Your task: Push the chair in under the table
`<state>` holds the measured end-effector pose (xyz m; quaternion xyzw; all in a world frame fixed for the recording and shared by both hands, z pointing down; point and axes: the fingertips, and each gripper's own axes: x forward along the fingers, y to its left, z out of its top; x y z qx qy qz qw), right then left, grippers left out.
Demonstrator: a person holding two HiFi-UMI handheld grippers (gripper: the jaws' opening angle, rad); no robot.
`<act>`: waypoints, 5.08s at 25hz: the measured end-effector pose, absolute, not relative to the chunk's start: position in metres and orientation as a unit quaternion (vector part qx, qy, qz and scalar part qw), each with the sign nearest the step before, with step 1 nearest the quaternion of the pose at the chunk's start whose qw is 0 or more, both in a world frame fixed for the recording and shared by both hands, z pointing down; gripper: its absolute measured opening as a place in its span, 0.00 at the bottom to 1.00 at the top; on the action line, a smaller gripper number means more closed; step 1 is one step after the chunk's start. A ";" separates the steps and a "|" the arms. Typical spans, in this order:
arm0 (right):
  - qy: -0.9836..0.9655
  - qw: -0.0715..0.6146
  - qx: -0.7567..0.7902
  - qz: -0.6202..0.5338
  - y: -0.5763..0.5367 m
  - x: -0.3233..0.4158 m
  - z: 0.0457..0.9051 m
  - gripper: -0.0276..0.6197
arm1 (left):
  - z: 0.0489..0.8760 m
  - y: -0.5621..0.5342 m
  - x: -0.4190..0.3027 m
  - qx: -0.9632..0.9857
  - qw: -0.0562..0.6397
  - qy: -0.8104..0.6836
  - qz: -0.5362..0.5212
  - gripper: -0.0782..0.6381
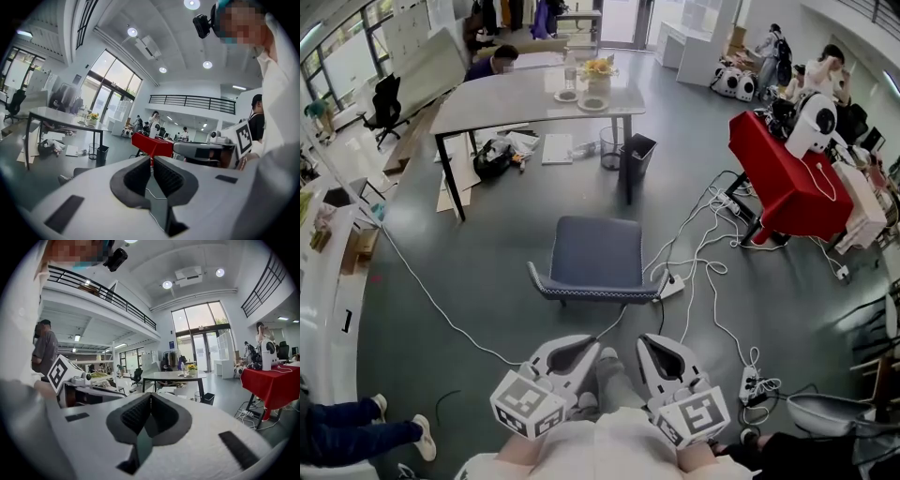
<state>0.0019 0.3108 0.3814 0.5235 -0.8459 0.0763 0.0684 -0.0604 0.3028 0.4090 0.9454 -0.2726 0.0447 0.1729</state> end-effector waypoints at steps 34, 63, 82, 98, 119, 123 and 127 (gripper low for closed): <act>-0.883 0.103 0.448 0.100 0.135 0.059 0.421 0.05 | 0.449 0.129 -0.021 0.912 0.178 -0.360 0.087 0.15; -0.864 0.153 0.463 0.123 0.142 0.039 0.456 0.05 | 0.482 0.131 -0.048 0.934 0.133 -0.278 0.179 0.15; -0.859 0.320 0.393 0.072 0.171 0.030 0.522 0.31 | 0.542 0.160 -0.057 0.923 0.034 -0.192 0.331 0.39; -0.837 0.404 0.367 0.038 0.170 0.034 0.563 0.32 | 0.582 0.160 -0.065 0.897 -0.014 -0.161 0.411 0.39; -0.824 0.446 0.347 0.042 0.163 0.045 0.588 0.26 | 0.595 0.148 -0.063 0.885 -0.001 -0.175 0.431 0.35; -0.825 0.449 0.339 0.048 0.161 0.047 0.589 0.26 | 0.594 0.146 -0.061 0.885 0.005 -0.173 0.433 0.34; -0.829 0.445 0.332 0.061 0.159 0.048 0.589 0.26 | 0.594 0.145 -0.060 0.882 0.011 -0.176 0.436 0.34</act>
